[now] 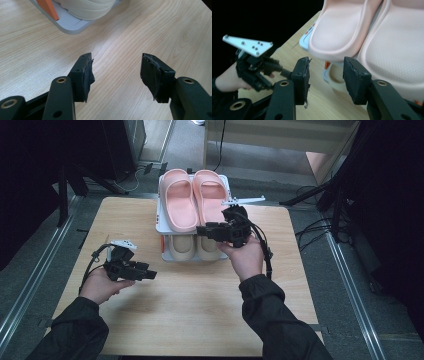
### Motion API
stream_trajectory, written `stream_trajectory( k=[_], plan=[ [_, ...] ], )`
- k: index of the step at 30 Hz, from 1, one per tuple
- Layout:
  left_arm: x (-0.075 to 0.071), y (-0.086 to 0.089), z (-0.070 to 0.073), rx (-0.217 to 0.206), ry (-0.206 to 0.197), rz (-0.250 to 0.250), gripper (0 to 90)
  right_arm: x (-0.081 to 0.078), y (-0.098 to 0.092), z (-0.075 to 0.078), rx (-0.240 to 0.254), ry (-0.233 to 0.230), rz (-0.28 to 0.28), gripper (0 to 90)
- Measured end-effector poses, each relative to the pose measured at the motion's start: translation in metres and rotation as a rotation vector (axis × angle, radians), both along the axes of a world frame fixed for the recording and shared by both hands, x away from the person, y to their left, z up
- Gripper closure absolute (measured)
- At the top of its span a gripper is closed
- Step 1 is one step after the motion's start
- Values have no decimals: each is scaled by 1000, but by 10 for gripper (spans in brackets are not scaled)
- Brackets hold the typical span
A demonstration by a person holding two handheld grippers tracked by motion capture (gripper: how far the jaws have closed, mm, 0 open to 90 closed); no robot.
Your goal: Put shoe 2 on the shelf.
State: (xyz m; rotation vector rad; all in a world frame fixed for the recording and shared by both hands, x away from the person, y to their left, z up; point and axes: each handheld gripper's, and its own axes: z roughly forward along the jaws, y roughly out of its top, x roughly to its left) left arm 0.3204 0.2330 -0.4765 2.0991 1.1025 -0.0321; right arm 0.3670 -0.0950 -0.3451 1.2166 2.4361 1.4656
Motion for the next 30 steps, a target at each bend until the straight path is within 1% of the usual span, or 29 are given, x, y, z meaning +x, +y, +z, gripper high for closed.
stream_trajectory(
  k=[3, 7, 9, 10, 11, 12, 14, 15, 16, 17, 18, 22, 26, 28, 29, 30],
  plan=[
    [0, 0, 0, 2, -2, 0, 425, -12, -5, -3, -2, -11, 21, 570],
    [0, 0, -1, 2, 2, 3, 419, -24, -10, -10, -9, -15, 51, 563],
    [0, 0, -1, 6, 3, -2, 416, -30, -15, -18, -10, -15, 67, 560],
    [0, 0, -1, 5, 3, -1, 416, -30, -15, -18, -10, -15, 67, 560],
    [-1, -1, -1, 3, 3, 0, 413, -34, -19, -25, -8, -7, 72, 558],
    [-1, -1, -1, 5, 2, -1, 413, -34, -19, -25, -8, -7, 72, 558],
    [-1, -1, -1, 8, 1, -4, 408, -36, -22, -32, -11, -8, 78, 556],
    [-1, -1, -2, 9, -1, 0, 406, -39, -25, -39, -14, -7, 85, 554],
    [-1, -1, -2, 10, -3, -1, 406, -39, -25, -39, -14, -7, 85, 554],
    [-1, -1, -2, 10, -3, 1, 401, -41, -27, -47, -19, -12, 91, 553],
    [-1, -1, -2, 11, -5, 1, 401, -41, -27, -47, -19, -12, 91, 553],
    [-1, -2, -3, 11, -6, -1, 388, -44, -32, -63, -25, -17, 101, 546],
    [-2, -2, -3, 8, -11, 0, 377, -46, -36, -79, -20, -3, 110, 542],
    [-2, -2, -3, 9, -9, -4, 375, -47, -38, -86, -35, -19, 112, 536],
    [-3, -3, -4, 15, -15, -12, 380, -48, -39, -93, -53, -42, 122, 525],
    [-3, -3, -4, 15, -15, -12, 379, -48, -39, -93, -53, -42, 122, 525]
  ],
)
